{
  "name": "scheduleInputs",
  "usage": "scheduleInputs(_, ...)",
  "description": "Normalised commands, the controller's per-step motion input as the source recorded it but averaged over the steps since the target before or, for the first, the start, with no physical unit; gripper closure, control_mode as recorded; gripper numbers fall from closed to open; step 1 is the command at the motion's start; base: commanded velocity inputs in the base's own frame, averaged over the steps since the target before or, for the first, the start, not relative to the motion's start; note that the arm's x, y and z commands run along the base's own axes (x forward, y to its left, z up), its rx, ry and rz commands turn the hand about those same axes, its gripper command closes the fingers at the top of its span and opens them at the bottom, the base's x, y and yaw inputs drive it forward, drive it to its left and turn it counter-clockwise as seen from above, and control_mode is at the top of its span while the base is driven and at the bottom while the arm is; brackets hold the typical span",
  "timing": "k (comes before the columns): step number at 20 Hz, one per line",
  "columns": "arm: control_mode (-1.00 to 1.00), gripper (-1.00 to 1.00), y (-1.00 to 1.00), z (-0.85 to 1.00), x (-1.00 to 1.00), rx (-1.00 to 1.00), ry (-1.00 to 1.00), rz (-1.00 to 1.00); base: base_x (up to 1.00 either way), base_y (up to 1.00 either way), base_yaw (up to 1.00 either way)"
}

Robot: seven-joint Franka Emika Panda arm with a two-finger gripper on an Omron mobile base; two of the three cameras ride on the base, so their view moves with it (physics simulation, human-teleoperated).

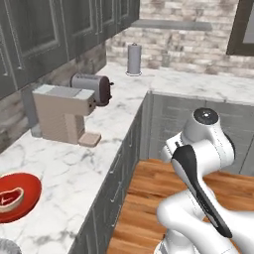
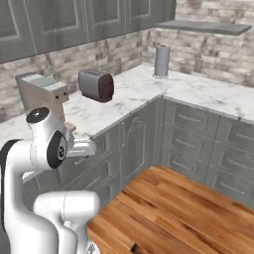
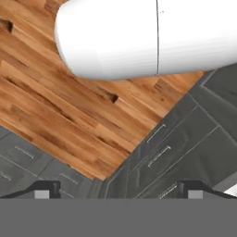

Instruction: Place one of the steaks on the plate and the other in the bowl. Then place the bowl in the fridge.

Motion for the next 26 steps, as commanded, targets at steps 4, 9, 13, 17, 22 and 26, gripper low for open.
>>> scheduleInputs(4, 1.0, -1.0, 0.0, 0.0, 0.0, 0.0, 0.0, 0.0, -0.22, 0.0, -0.49)
scheduleInputs(9, 1.0, -1.0, 0.0, 0.0, 0.0, 0.0, 0.0, 0.0, -0.23, 0.0, -0.48)
scheduleInputs(13, 1.0, -1.0, 0.0, 0.0, 0.0, 0.0, 0.0, 0.0, -0.05, 0.0, -0.48)
scheduleInputs(17, 1.0, -1.0, 0.0, 0.0, 0.0, 0.0, 0.0, 0.0, 0.0, 0.0, -0.46)
scheduleInputs(22, 1.0, -1.0, 0.0, 0.0, 0.0, 0.0, 0.0, 0.0, 0.0, 0.0, -0.43)
scheduleInputs(26, 1.0, -1.0, 0.0, 0.0, 0.0, 0.0, 0.0, 0.0, 0.0, 0.0, -0.39)
